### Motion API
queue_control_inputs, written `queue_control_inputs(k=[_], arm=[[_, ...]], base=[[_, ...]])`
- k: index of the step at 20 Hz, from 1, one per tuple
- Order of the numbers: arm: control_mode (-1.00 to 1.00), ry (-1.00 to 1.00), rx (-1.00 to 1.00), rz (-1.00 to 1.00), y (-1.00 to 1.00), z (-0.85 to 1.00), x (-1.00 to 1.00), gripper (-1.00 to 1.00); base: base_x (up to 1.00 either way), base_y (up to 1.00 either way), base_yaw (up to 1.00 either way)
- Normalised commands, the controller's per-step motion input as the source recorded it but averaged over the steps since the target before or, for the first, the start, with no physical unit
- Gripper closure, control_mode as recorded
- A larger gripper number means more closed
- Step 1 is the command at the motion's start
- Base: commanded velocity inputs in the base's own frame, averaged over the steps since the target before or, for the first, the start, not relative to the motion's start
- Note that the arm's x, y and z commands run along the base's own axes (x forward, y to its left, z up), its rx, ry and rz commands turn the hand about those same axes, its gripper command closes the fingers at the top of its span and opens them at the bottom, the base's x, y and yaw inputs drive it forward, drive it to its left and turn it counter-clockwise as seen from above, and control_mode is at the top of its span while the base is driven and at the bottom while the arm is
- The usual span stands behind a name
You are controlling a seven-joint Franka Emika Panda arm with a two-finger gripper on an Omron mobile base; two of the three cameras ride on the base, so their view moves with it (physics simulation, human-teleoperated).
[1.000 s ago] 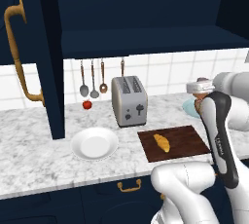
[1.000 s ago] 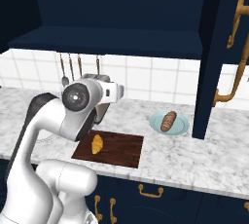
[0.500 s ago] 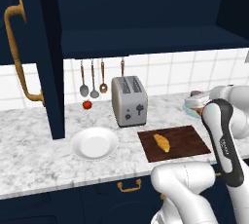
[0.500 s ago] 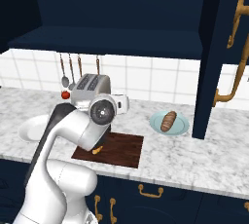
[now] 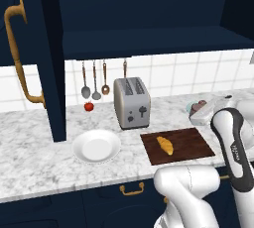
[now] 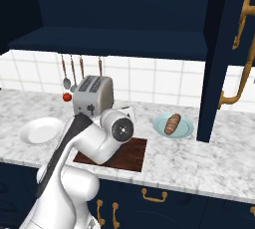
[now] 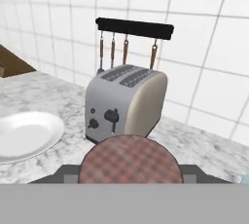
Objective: From the different types of pastries on the counter, select a croissant and place it on the cutting board. Then retrieve a jar of jam from the cabinet and place it alongside the croissant on the cutting board.
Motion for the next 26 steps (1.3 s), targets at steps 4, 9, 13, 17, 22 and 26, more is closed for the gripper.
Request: queue_control_inputs(k=[4,9,13,17,22,26], arm=[[-1.0,0.03,-0.08,0.04,0.03,-0.15,0.14,1.0],[-1.0,0.12,-0.01,0.02,-0.01,-0.44,0.15,1.0],[-1.0,0.01,0.0,0.1,-0.05,-0.65,0.1,1.0],[-1.0,-0.02,0.0,0.1,-0.01,-0.34,0.0,1.0],[-1.0,0.0,0.0,0.11,0.0,-0.17,0.04,1.0],[-1.0,0.01,0.0,0.09,0.0,-0.19,0.12,1.0]], base=[[0.0,0.0,0.0],[0.0,0.0,0.0],[0.0,0.0,0.0],[0.0,0.0,0.0],[0.0,0.0,0.0],[0.0,0.0,0.0]])
